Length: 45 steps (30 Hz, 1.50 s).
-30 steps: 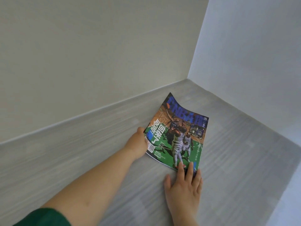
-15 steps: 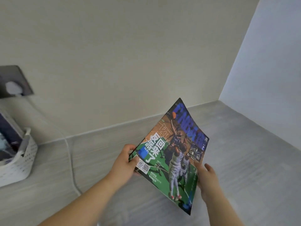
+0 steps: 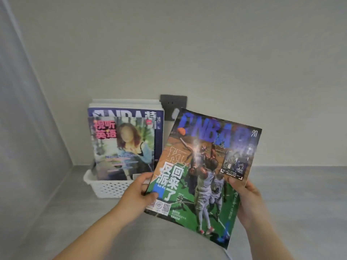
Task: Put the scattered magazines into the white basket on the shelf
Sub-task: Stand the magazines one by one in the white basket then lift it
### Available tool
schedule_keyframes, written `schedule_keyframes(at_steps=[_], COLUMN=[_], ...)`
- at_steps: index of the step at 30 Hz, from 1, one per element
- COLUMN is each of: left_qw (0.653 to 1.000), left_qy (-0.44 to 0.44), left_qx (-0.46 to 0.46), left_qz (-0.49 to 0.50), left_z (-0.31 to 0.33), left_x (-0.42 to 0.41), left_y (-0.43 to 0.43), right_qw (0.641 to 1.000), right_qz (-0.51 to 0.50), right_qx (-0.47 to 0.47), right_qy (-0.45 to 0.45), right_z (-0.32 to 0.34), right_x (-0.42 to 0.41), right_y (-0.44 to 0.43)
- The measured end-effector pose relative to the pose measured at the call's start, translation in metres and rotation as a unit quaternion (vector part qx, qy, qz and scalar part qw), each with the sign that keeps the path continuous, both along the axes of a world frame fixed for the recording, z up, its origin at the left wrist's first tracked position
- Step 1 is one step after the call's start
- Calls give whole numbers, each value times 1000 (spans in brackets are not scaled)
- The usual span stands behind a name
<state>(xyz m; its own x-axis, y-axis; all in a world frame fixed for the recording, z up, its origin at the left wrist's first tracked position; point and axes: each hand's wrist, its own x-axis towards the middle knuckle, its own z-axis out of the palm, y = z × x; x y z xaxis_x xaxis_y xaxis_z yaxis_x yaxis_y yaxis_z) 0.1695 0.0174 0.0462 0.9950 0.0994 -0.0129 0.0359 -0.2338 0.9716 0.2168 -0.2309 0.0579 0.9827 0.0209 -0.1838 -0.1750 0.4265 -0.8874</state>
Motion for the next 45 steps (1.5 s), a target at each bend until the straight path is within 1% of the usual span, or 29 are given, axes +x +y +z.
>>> schedule_keyframes(at_steps=[3, 4, 6, 8, 10, 13, 16, 18, 21, 24, 28, 31, 36, 38, 40, 43, 45], left_qw=[999, 997, 987, 971, 955, 942, 945, 942, 926, 918, 922, 926, 916, 910, 911, 945, 962], left_qy=[-47, -67, -107, -126, -141, -143, -127, -116, -125, -119, -113, -70, -32, -30, -25, 25, 66], left_qx=[12, 14, 31, 49, 63, 62, 53, 70, 107, 166, 181, 208, 251, 238, 215, 136, 96], left_qz=[23, 44, 119, 197, 252, 296, 298, 308, 340, 340, 324, 307, 312, 338, 352, 296, 247], left_z=[14, 17, 22, 26, 24, 18, 5, -6, -18, -22, -21, -25, -34, -37, -38, -36, -34], left_x=[0, 2, 10, 21, 33, 46, 53, 54, 53, 57, 64, 67, 61, 59, 59, 64, 67], left_y=[47, 60, 85, 107, 126, 146, 159, 163, 167, 169, 167, 169, 175, 176, 178, 182, 185], right_qw=[997, 994, 988, 978, 971, 969, 969, 971, 972, 980, 987, 984, 977, 975, 967, 936, 912], right_qz=[48, 60, 69, 70, 65, 66, 79, 96, 110, 84, 59, 59, 83, 63, 24, -29, -49], right_qx=[-11, -20, -46, -85, -107, -113, -125, -131, -142, -125, -115, -133, -168, -188, -227, -329, -394], right_qy=[-67, -90, -132, -175, -204, -208, -195, -176, -155, -133, -100, -102, -99, -97, -113, -124, -98], right_z=[18, 23, 33, 43, 50, 52, 43, 33, 20, 10, 0, -4, -12, -14, -14, -17, -23], right_x=[7, 10, 21, 33, 45, 61, 71, 74, 76, 81, 83, 85, 83, 83, 84, 86, 89], right_y=[52, 67, 96, 123, 146, 171, 184, 189, 192, 189, 183, 183, 194, 201, 207, 210, 206])
